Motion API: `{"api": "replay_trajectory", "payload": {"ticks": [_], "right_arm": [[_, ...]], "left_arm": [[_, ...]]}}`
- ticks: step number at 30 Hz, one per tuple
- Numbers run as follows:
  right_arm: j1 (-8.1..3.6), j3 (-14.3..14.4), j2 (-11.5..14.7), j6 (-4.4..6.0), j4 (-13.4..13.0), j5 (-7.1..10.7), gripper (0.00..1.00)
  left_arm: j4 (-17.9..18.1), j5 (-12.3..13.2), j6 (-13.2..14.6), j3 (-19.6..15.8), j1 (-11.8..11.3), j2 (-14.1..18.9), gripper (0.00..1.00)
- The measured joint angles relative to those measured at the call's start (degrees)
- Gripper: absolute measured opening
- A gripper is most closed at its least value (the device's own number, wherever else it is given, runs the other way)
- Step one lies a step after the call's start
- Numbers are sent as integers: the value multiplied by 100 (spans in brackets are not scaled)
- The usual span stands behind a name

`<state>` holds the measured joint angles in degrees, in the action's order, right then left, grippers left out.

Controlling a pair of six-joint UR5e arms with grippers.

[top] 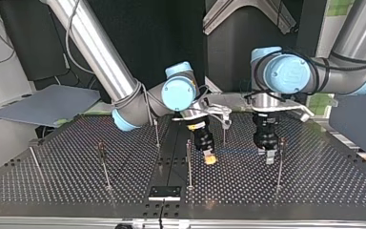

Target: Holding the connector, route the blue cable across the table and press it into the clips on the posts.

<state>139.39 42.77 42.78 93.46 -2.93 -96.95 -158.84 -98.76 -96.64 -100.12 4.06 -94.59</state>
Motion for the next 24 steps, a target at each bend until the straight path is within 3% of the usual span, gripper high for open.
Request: {"api": "replay_trajectory", "payload": {"ticks": [12,13,14,15,17,18,19,20,21,23,24], "right_arm": [[-17,9,-1,-10,36,0,0],[-18,9,-1,-10,35,0,0],[-19,9,-2,-10,37,0,0],[-20,9,-2,-11,39,0,0],[-20,9,-2,-11,42,0,0],[-20,9,-2,-11,43,0,0],[-21,9,-2,-11,46,0,0],[-21,9,-2,-11,49,0,0],[-22,9,-2,-11,50,0,0],[-27,11,-2,-11,52,0,0],[-28,14,-2,-11,53,0,0]], "left_arm": [[263,107,-79,28,-33,-243,100],[262,117,-92,29,-31,-244,96],[261,123,-109,29,-32,-244,84],[259,128,-134,29,-36,-244,84],[258,132,-169,27,-42,-246,54],[257,132,-192,25,-46,-246,54],[257,132,-209,25,-48,-246,36],[256,130,-225,24,-49,-247,25],[254,121,-245,24,-50,-247,25],[245,82,-265,23,-51,-247,0],[233,44,-273,22,-51,-247,0]]}}
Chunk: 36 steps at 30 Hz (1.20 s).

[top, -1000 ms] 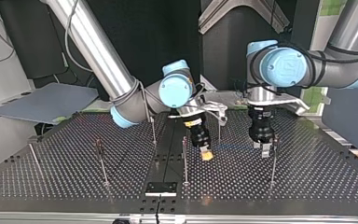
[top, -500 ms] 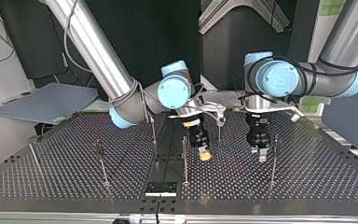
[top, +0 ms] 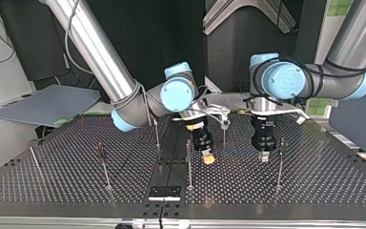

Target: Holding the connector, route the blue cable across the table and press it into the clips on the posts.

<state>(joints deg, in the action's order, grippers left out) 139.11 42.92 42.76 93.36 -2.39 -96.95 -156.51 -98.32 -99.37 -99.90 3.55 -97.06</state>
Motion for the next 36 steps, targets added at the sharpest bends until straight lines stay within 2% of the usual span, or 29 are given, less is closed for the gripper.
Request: {"api": "replay_trajectory", "payload": {"ticks": [5,15,25,36], "right_arm": [[-1,36,1,0,9,0,0],[-17,278,1,-25,16,-7,0],[-42,787,8,-77,106,-22,0],[4,1348,9,-138,137,-38,0]], "left_arm": [[-58,-132,-9,-28,-1,0,0],[-10,-298,96,-365,93,4,0],[425,-303,75,-841,144,3,0],[973,-314,-61,-1390,209,-13,0]]}}
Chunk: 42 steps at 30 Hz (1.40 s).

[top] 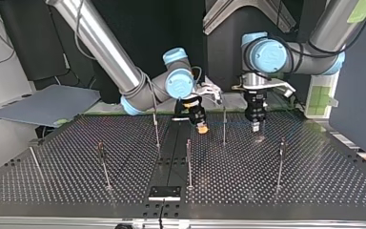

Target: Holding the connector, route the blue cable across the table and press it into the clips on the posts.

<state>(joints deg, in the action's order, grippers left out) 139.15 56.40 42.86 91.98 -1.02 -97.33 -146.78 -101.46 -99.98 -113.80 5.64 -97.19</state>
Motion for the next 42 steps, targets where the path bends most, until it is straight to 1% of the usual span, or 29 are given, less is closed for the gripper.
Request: {"api": "replay_trajectory", "payload": {"ticks": [6,10,14,20,25,28,34,39,42], "right_arm": [[29,236,3,-7,4,-5,0],[35,293,7,-17,4,-5,0],[44,348,45,-31,9,-5,0],[46,517,179,-48,9,-5,0],[46,687,213,-68,2,6,0],[46,794,212,-69,-10,16,0],[20,909,176,-69,-24,143,0],[-29,920,161,-58,-50,170,0],[-65,921,158,-38,-103,170,0]], "left_arm": [[227,-63,-26,-309,76,-210,0],[358,-149,-76,-508,102,-399,0],[523,-181,-116,-707,130,-518,0],[673,-120,-108,-1032,216,-773,0],[881,14,-149,-1270,257,-987,0],[982,68,-178,-1306,239,-1018,0],[1170,248,-222,-1238,214,-1029,0],[1186,293,-246,-1068,199,-1043,0],[1126,296,-246,-945,188,-1129,0]]}}
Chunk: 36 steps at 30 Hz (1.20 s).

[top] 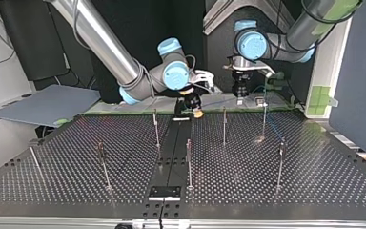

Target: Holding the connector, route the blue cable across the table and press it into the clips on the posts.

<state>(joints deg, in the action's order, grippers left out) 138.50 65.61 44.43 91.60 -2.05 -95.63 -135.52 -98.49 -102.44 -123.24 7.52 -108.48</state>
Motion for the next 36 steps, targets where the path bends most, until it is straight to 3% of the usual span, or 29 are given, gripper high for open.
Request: {"api": "replay_trajectory", "payload": {"ticks": [14,29,36], "right_arm": [[-141,1,-24,124,-332,267,0],[-320,0,-43,133,-362,287,0],[-427,-34,-44,132,-367,290,0]], "left_arm": [[-239,88,27,680,-113,-551,0],[-330,313,35,1372,-370,-787,0],[-507,405,72,1718,-427,-1114,0]]}}
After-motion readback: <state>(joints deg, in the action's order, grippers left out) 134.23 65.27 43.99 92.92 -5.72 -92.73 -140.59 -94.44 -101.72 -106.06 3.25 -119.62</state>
